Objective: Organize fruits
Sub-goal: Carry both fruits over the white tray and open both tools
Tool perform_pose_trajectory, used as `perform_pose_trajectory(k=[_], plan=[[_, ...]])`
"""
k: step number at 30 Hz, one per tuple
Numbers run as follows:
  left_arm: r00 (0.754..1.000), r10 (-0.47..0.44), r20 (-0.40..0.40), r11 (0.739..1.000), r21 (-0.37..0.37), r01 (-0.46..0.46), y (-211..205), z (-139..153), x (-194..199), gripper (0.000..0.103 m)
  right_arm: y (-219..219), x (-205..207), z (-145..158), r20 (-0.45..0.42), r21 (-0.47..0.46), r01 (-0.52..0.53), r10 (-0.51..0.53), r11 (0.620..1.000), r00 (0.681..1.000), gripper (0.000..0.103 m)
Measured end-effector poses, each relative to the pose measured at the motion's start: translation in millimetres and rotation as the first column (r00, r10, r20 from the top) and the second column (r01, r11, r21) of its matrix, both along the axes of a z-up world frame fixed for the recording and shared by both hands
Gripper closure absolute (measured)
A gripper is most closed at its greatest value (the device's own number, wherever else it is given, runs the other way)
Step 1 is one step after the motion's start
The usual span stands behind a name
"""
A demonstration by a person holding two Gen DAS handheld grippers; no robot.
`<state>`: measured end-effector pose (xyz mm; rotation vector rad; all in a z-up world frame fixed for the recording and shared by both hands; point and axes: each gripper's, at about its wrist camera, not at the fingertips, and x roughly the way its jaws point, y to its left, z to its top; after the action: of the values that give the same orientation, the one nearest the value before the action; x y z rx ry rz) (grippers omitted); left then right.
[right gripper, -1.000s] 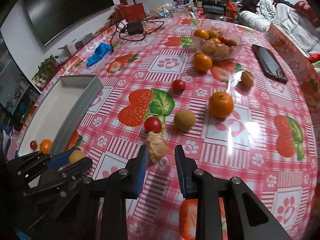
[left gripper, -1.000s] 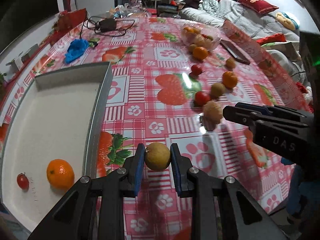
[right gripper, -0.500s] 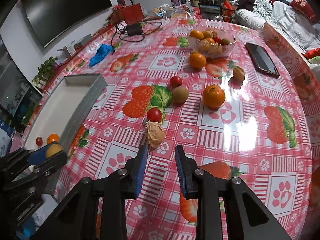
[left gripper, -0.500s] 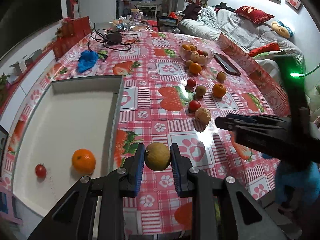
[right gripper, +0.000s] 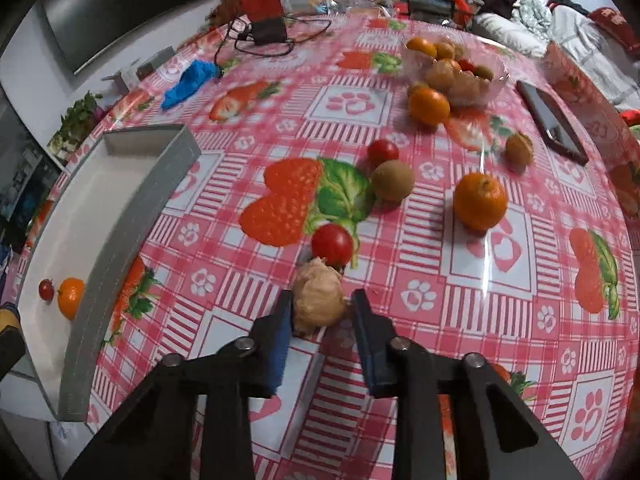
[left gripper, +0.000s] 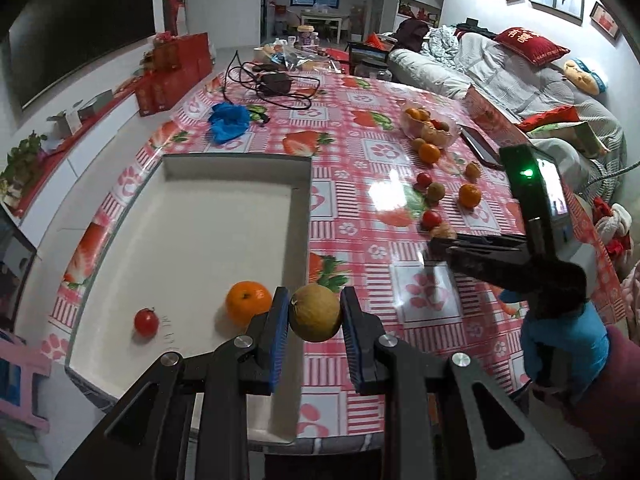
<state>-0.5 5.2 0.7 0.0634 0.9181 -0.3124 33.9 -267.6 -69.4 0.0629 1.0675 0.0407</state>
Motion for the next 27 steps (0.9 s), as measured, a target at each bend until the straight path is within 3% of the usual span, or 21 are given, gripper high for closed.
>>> perform_pose_trajectory(k=[5,11,27], plan=[[1.000,0.006,0.000,1.000,-0.002,-0.006,11.1,3.4,4.4,0.075,-10.8,-5.3,12.8,0.005,0.068,0.017,-0.017,0.998,1.000,0.077],[0.998,0.027,0.050,1.000,-0.004,-0.027,29.7,25.5,14.3,0.075,-2.2,-9.0,53.4,0.077,0.077,-0.021,0.015,0.997,0.997,0.077],[0.986,0.133,0.099,0.991,-0.027,-0.131,94.1,44.5,39.1,0.075,76.9,5.4,94.8,0.118,0.116,-0.170,0.156,0.979,0.981,0.077]])
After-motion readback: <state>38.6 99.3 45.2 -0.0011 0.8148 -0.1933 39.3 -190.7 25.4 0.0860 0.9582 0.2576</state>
